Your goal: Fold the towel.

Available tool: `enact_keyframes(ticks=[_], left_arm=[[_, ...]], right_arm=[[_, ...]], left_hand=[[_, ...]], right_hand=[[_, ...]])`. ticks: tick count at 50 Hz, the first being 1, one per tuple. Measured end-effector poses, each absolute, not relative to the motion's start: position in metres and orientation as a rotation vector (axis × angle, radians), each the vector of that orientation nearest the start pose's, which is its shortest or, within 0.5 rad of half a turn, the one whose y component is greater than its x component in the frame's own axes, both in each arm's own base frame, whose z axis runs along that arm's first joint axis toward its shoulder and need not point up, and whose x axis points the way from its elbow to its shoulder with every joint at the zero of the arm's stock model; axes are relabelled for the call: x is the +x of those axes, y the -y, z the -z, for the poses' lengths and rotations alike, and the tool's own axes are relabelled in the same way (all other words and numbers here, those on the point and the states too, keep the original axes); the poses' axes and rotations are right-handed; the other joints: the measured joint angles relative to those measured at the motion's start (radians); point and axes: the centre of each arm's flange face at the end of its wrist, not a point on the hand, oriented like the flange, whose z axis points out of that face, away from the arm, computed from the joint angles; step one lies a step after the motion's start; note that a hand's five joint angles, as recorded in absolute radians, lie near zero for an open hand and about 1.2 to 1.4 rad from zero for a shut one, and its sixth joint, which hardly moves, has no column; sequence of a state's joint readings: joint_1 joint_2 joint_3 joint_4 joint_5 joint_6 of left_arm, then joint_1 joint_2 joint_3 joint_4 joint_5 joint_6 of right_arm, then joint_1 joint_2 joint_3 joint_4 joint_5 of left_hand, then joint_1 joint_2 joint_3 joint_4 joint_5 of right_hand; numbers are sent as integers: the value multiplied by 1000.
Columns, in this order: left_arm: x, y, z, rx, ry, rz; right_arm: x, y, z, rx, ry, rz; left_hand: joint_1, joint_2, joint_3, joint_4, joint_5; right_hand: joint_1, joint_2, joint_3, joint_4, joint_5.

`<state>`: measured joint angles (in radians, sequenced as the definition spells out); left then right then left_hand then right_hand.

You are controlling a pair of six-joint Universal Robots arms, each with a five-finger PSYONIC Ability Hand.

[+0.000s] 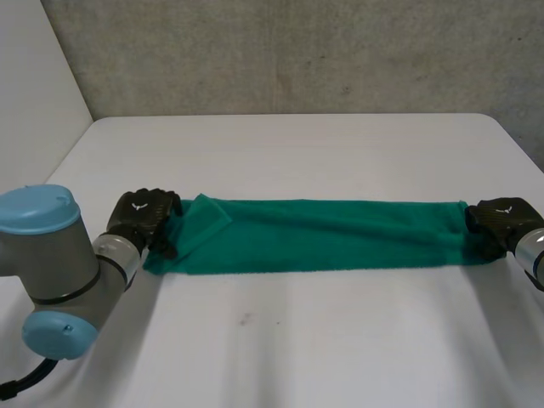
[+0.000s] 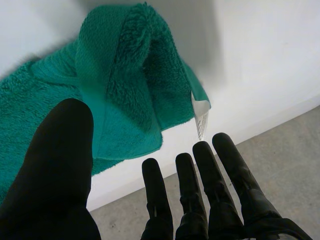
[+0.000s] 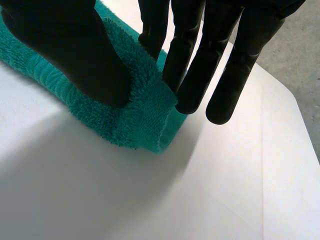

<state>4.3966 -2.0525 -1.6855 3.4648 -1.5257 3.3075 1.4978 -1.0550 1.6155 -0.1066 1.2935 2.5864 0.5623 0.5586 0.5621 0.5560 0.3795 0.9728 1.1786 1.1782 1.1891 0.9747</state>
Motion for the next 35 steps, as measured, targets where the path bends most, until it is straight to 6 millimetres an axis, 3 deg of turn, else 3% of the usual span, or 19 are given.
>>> enact_keyframes(ticks=[21, 28, 31, 35], left_arm=[[-246, 335, -114, 661, -2513, 1926], [-230, 359, -117, 616, -2373, 1899], [-210, 379, -115, 589, -2254, 1821], [-196, 388, -112, 577, -2204, 1764]], right_arm=[[129, 352, -137, -878, -2598, 1748], [129, 352, -140, -878, -2593, 1761], [129, 351, -141, -879, -2591, 1763], [129, 351, -141, -879, -2591, 1763]], left_hand=[[0, 0, 0, 0, -4], [0, 0, 0, 0, -4], [0, 0, 0, 0, -4], [0, 0, 0, 0, -4]], right_hand=[[0, 0, 0, 0, 0], [0, 0, 0, 0, 0], [0, 0, 0, 0, 0], [0, 0, 0, 0, 0]])
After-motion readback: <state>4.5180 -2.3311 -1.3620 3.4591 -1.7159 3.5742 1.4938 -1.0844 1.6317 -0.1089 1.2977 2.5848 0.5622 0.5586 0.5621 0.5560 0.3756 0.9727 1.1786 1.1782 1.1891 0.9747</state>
